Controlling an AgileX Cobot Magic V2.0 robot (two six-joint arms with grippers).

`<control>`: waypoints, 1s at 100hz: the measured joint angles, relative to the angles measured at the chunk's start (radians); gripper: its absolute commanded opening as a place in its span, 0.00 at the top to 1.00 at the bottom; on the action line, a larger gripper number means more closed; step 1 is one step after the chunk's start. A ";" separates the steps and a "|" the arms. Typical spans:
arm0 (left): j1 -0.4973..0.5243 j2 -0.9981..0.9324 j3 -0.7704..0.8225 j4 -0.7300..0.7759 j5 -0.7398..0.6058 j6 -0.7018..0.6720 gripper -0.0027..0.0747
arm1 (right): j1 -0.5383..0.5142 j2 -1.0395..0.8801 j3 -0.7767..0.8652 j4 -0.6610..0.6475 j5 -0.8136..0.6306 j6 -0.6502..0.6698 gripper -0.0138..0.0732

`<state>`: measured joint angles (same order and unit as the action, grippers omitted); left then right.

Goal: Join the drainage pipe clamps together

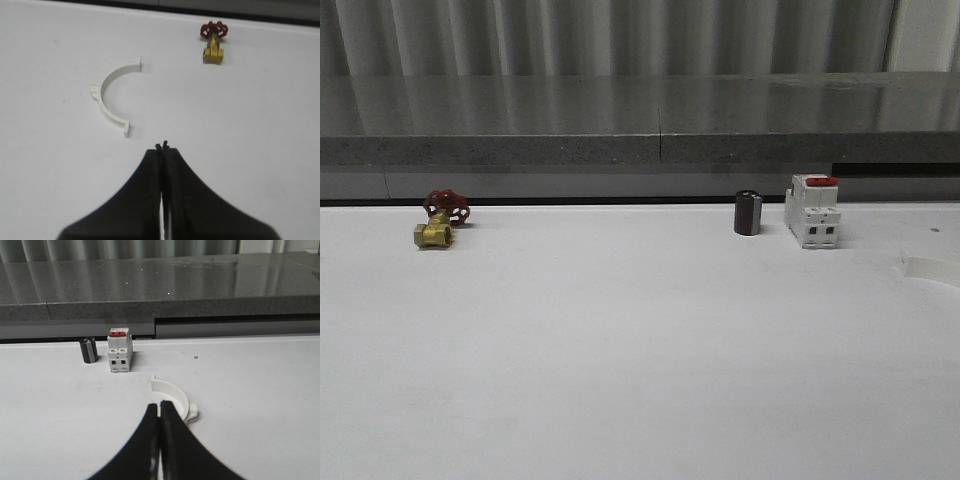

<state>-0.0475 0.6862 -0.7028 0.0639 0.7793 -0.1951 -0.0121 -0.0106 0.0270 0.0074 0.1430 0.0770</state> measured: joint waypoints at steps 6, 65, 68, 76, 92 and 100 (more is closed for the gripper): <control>0.000 0.023 0.000 0.000 0.009 0.000 0.81 | 0.000 0.000 0.000 0.000 0.000 0.000 0.98; 0.000 0.324 -0.129 0.046 0.014 0.000 0.16 | 0.000 0.000 0.000 0.000 0.000 0.000 0.98; 0.002 0.371 -0.157 0.064 0.017 0.000 0.16 | 0.000 0.000 0.000 0.000 0.000 0.000 0.98; 0.017 0.522 -0.248 0.101 0.038 0.008 0.17 | 0.000 0.000 0.000 0.000 0.000 0.000 0.98; 0.077 0.781 -0.415 0.097 0.058 0.084 0.17 | 0.000 0.000 0.000 0.000 0.000 0.000 0.98; 0.118 0.903 -0.486 0.044 0.058 0.150 0.17 | 0.000 0.000 0.000 0.000 0.000 0.000 0.98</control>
<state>0.0707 1.5893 -1.1885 0.1075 0.8370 -0.0449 -0.0121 -0.0106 0.0270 0.0074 0.1430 0.0770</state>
